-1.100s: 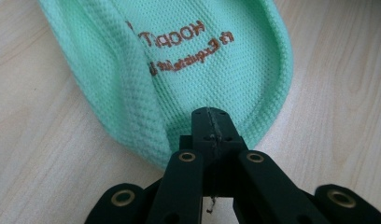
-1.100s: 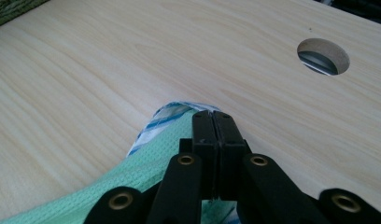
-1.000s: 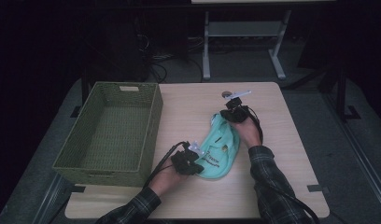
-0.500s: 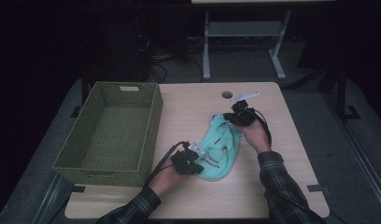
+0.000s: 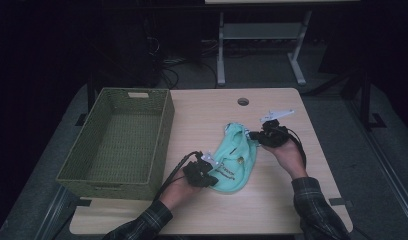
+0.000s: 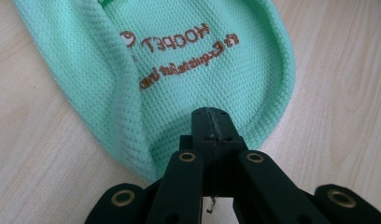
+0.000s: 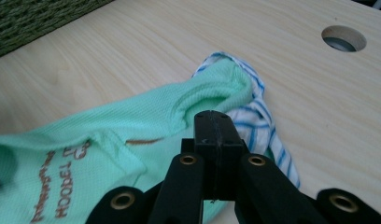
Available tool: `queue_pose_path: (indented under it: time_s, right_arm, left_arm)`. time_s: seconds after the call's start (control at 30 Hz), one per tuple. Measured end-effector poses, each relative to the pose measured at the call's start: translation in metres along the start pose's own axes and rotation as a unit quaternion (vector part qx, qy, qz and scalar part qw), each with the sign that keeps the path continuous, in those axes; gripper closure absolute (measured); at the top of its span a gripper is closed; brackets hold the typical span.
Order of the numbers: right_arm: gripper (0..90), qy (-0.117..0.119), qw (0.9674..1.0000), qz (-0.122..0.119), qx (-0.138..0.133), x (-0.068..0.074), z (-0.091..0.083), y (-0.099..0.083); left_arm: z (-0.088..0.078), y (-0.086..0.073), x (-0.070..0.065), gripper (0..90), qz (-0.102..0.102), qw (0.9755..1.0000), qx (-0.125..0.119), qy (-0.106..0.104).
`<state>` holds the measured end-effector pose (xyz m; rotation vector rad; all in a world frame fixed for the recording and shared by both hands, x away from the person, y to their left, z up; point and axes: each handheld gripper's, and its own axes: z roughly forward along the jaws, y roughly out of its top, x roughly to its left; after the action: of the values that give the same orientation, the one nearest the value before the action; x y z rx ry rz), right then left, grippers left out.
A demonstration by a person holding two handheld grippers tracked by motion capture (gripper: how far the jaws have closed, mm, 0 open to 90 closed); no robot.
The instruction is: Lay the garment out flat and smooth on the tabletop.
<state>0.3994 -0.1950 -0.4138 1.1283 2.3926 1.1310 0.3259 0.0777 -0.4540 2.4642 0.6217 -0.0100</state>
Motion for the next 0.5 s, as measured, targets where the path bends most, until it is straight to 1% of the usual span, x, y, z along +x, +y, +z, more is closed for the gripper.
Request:
queue_pose_path:
  time_s: [0.07, 0.1, 0.13, 0.2, 0.23, 0.27, 0.5]
  right_arm:
    - [89.9, 0.001, 1.0000, 0.002, -0.002, 0.001, -0.003, -0.007]
    - [89.9, 0.003, 1.0000, -0.001, -0.004, 0.002, -0.004, -0.011]
    - [89.9, 0.003, 1.0000, 0.001, -0.002, 0.004, -0.005, -0.015]
    - [89.9, 0.009, 1.0000, 0.001, 0.000, 0.007, -0.005, -0.022]
    - [89.9, 0.008, 1.0000, -0.005, 0.001, 0.008, -0.005, -0.025]
    - [89.9, 0.008, 1.0000, -0.005, 0.002, 0.011, -0.005, -0.029]
    - [89.9, 0.025, 0.9996, -0.012, 0.000, 0.025, -0.009, -0.049]
  left_arm:
    - [0.000, 0.000, 0.000, 89.6, -0.001, 1.0000, 0.000, -0.002]
    - [0.000, 0.000, 0.000, 89.7, -0.006, 1.0000, -0.003, -0.002]
    - [0.000, 0.000, 0.000, 89.7, -0.003, 1.0000, 0.000, -0.003]
    - [0.000, 0.000, 0.000, 89.7, -0.005, 1.0000, 0.000, -0.004]
    - [0.000, 0.000, 0.000, 89.7, -0.005, 1.0000, 0.000, -0.004]
    - [0.000, 0.000, 0.000, 89.7, -0.005, 1.0000, 0.000, -0.003]
    - [0.000, 0.001, 0.000, 89.7, -0.006, 1.0000, 0.003, -0.005]
